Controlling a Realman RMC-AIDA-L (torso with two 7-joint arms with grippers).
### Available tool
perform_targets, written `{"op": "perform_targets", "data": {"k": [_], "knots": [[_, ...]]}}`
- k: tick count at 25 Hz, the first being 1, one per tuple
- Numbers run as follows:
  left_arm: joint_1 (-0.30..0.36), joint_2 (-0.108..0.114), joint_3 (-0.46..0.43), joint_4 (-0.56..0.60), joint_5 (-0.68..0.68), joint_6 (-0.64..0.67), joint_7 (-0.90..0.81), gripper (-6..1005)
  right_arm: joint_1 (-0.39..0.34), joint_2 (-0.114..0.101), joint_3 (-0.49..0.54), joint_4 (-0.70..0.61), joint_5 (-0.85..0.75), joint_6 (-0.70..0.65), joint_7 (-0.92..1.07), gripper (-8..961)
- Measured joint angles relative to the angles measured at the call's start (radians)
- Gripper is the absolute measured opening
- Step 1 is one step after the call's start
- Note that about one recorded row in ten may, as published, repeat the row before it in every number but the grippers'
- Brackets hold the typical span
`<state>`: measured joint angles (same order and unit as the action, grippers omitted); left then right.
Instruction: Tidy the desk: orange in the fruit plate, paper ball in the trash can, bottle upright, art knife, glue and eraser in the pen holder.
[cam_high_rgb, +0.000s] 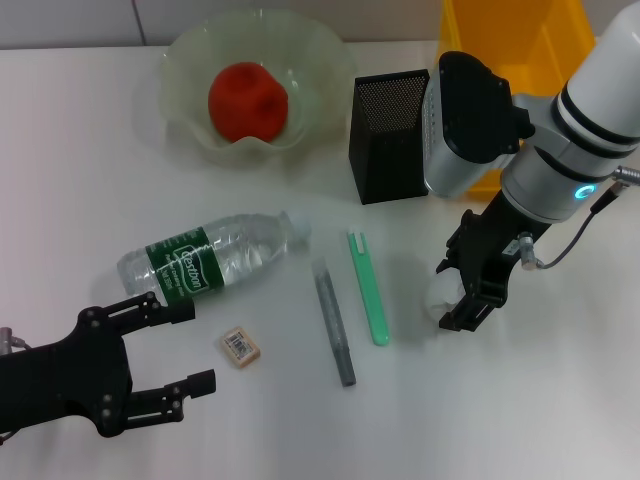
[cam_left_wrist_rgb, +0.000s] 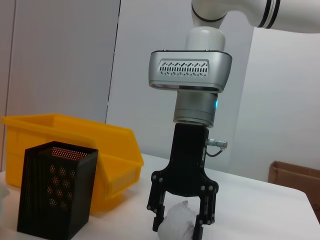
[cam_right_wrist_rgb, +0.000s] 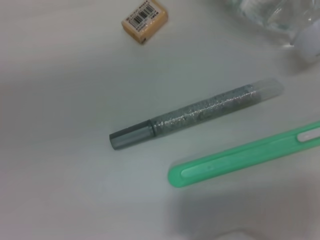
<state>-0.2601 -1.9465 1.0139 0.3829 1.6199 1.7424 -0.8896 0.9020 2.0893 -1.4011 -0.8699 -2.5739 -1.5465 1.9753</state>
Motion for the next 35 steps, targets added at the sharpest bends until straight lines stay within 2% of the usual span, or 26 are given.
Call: {"op": "perform_targets", "data": {"k": [19, 24, 32, 35], "knots": [[0.0, 0.0, 0.0, -0.002, -0.002, 0.0, 0.0, 742, -0.005, 0.0, -0.012, -0.003, 0.0, 0.0, 0.003, 567], [0.001, 0.0, 0.0, -0.002, -0.003, 0.0, 0.0, 740, -0.006, 0.0, -0.012, -0.003, 0.0, -0.002, 0.003, 513], [0.002, 0.0, 0.0, -0.001, -0.003, 0.0, 0.0, 737, -0.008, -0.001, 0.002, -0.015, 0.01, -0.014, 0.004, 509], [0.003, 0.0, 0.0, -0.001, -0.003, 0.0, 0.0, 736, -0.024, -0.006, 0.02, -0.057, 0.046, -0.037, 0.005, 508]]}}
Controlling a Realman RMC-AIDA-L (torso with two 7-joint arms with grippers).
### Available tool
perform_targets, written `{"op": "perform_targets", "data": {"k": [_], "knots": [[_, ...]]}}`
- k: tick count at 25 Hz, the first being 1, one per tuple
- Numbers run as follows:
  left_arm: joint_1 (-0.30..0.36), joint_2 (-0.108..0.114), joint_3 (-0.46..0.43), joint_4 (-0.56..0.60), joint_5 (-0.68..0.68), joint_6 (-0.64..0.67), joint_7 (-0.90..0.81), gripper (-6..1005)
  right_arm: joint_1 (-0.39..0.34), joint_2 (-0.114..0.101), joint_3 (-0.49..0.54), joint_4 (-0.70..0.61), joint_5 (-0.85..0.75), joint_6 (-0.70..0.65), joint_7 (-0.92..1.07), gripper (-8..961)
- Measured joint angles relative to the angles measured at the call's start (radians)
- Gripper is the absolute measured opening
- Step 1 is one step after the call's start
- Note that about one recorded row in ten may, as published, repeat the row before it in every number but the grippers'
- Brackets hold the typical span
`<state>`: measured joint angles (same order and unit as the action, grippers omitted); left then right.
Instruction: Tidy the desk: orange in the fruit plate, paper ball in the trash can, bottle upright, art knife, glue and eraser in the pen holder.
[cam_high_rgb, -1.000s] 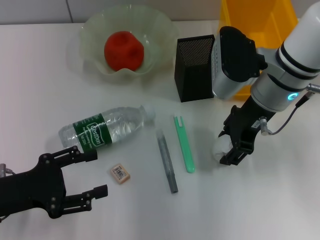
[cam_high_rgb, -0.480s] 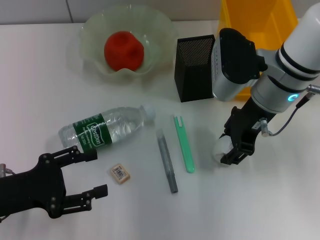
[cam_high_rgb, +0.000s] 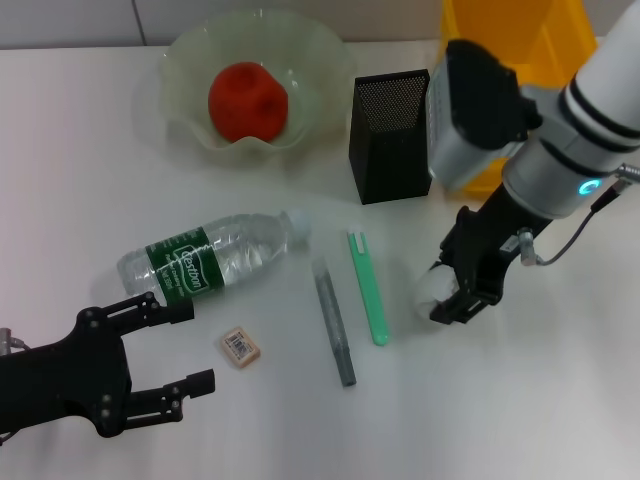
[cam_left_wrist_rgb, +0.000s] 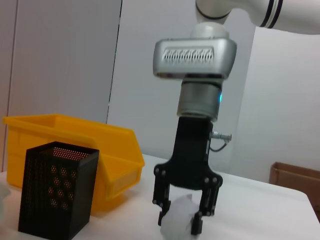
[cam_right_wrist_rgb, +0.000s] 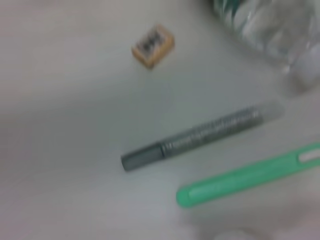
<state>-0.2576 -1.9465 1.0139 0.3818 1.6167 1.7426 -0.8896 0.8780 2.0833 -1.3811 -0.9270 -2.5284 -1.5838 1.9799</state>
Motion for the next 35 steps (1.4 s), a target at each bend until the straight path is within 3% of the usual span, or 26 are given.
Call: {"op": "perform_targets", "data": {"k": [3, 7, 10, 16, 22, 24, 25, 29, 35], "knots": [[-0.001, 0.0, -0.001, -0.002, 0.0, 0.0, -0.001, 735, -0.076, -0.002, 0.078, -0.124, 0.064, -0.025, -0.029, 508], [-0.002, 0.0, -0.008, -0.001, -0.001, 0.0, -0.001, 733, -0.138, -0.002, 0.132, -0.153, 0.15, -0.017, -0.094, 509], [-0.004, 0.0, -0.014, 0.0, -0.001, 0.005, -0.001, 732, -0.223, -0.002, 0.222, -0.145, 0.294, -0.005, -0.219, 509], [-0.007, -0.002, -0.023, -0.001, -0.001, 0.017, -0.002, 730, -0.296, -0.003, 0.299, -0.073, 0.44, 0.008, -0.366, 509], [-0.008, -0.002, -0.025, -0.003, -0.002, 0.016, -0.002, 727, -0.363, -0.004, 0.438, 0.161, 0.639, -0.008, -0.668, 508], [-0.008, -0.003, -0.031, -0.003, -0.001, 0.016, -0.001, 727, -0.38, -0.004, 0.504, 0.316, 0.713, -0.011, -0.836, 508], [-0.008, -0.003, -0.031, -0.003, -0.001, 0.016, -0.001, 726, -0.38, -0.004, 0.504, 0.316, 0.713, -0.011, -0.836, 508], [-0.008, -0.003, -0.037, -0.003, 0.003, 0.016, 0.003, 725, -0.398, -0.005, 0.611, 0.528, 0.761, -0.004, -1.084, 507], [-0.007, -0.003, -0.037, -0.004, 0.004, 0.015, 0.007, 722, -0.41, -0.005, 0.688, 0.637, 0.764, -0.003, -1.194, 507]]}}
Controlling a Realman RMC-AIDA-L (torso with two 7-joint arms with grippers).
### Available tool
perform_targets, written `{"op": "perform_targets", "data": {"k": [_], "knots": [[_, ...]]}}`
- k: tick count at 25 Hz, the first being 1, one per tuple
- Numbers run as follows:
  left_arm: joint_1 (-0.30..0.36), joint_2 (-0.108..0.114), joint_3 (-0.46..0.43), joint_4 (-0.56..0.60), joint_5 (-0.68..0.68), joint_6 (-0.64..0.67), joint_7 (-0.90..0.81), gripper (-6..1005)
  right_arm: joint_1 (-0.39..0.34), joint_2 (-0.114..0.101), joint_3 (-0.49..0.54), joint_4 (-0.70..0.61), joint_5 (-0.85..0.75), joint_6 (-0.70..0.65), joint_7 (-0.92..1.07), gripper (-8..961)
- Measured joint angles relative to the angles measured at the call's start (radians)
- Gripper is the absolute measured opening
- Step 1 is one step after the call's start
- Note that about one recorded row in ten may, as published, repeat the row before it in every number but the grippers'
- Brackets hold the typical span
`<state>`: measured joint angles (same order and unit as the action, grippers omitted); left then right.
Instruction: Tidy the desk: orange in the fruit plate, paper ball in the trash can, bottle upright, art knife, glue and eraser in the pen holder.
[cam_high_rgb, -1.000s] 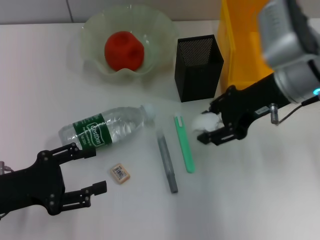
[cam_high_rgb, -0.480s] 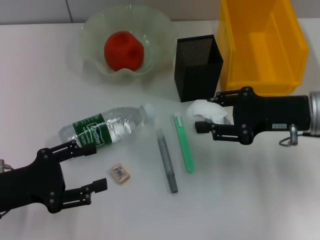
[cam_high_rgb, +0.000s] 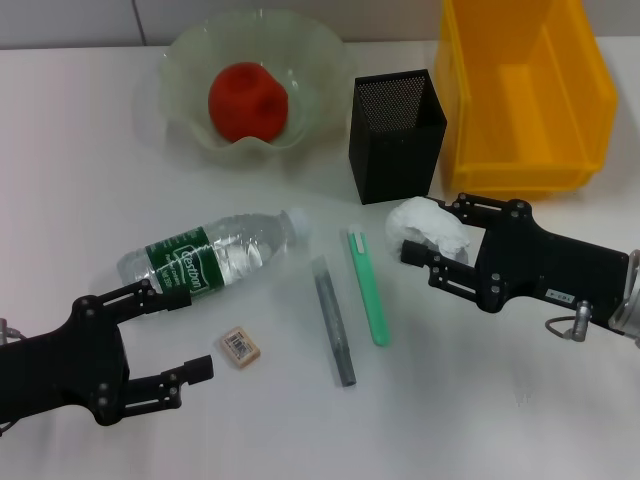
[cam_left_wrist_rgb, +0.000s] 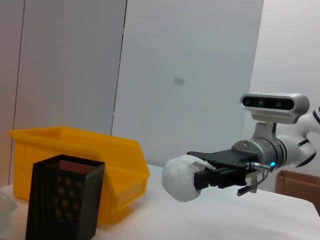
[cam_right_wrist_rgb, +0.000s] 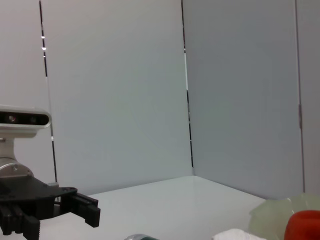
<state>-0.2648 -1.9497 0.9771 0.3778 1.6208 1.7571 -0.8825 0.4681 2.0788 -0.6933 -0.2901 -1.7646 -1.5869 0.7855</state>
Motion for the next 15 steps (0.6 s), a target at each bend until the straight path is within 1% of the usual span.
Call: {"op": "perform_targets", "data": {"k": [7, 9, 10, 11, 12, 13, 14, 15], "knots": [[0.001, 0.0, 0.0, 0.0, 0.002, 0.001, -0.001, 720, -0.004, 0.0, 0.006, 0.003, 0.001, -0.007, 0.001, 507], [0.001, 0.0, 0.0, 0.0, 0.002, 0.002, -0.003, 719, -0.009, 0.001, 0.039, 0.003, 0.001, -0.006, -0.004, 507], [0.001, 0.0, 0.0, 0.0, 0.002, 0.002, -0.003, 719, -0.009, 0.001, 0.039, 0.003, 0.001, -0.006, -0.004, 507], [0.001, 0.0, 0.0, 0.0, 0.002, 0.002, -0.005, 718, -0.014, 0.004, 0.092, 0.004, 0.001, -0.002, -0.015, 506], [0.002, 0.0, 0.0, 0.0, 0.002, 0.003, -0.006, 718, -0.014, 0.004, 0.092, 0.004, 0.001, -0.002, -0.015, 506], [0.003, 0.0, 0.0, 0.0, 0.002, 0.003, -0.006, 717, -0.015, 0.005, 0.133, 0.006, 0.002, 0.003, -0.021, 506], [0.004, 0.0, 0.0, 0.0, 0.002, 0.003, -0.007, 717, -0.016, 0.006, 0.211, 0.014, 0.002, 0.02, -0.027, 506], [0.004, 0.0, 0.0, 0.0, 0.002, 0.003, -0.007, 717, -0.016, 0.006, 0.211, 0.014, 0.002, 0.02, -0.027, 506]]}}
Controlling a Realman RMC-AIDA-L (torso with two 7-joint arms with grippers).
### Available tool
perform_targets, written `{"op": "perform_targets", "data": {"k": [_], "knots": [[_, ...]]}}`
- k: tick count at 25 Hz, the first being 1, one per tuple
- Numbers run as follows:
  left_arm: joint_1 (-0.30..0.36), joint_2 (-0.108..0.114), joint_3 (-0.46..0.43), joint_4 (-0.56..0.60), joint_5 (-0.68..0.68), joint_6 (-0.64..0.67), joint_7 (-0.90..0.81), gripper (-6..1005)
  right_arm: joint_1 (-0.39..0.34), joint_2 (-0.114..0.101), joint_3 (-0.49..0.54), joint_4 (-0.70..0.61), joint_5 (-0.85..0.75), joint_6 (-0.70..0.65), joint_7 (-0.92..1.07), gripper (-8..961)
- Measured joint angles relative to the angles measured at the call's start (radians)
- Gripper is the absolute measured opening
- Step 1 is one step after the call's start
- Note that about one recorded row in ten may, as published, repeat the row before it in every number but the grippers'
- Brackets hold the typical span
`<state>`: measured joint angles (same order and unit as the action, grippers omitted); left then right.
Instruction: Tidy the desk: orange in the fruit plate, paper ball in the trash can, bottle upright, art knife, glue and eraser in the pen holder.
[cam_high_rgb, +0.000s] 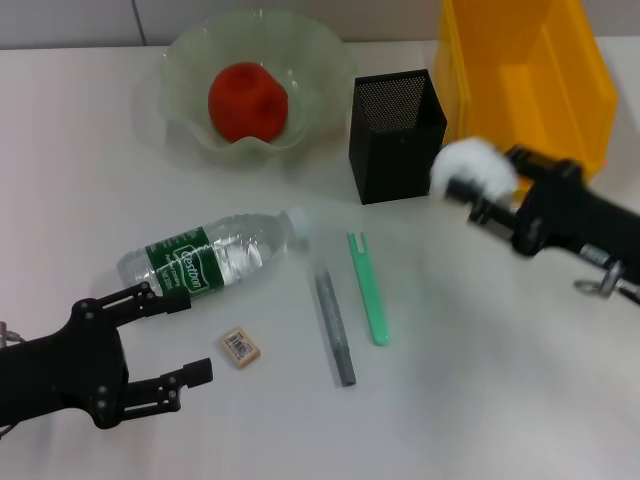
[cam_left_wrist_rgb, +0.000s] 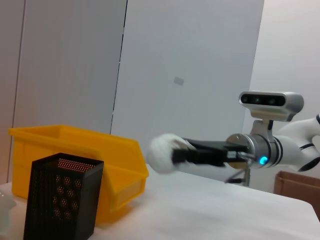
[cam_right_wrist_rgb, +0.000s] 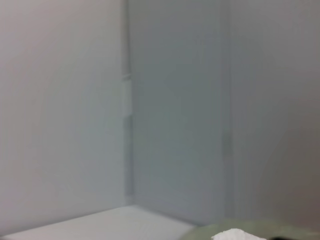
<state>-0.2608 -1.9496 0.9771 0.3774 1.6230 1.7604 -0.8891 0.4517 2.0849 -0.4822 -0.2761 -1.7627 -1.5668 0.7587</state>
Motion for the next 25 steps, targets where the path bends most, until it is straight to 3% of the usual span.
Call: {"op": "perform_targets", "data": {"k": [6, 14, 25], "knots": [[-0.001, -0.001, 0.0, 0.0, -0.001, 0.002, -0.002, 714, 0.03, 0.0, 0.2, 0.025, 0.005, 0.129, -0.011, 507], [-0.001, -0.003, 0.0, 0.0, -0.006, 0.007, -0.003, 711, 0.085, 0.0, 0.216, 0.033, 0.073, 0.298, -0.013, 510], [-0.001, -0.003, -0.001, 0.0, -0.008, 0.008, -0.004, 707, 0.098, 0.001, 0.219, 0.035, 0.078, 0.326, -0.014, 514]]}}
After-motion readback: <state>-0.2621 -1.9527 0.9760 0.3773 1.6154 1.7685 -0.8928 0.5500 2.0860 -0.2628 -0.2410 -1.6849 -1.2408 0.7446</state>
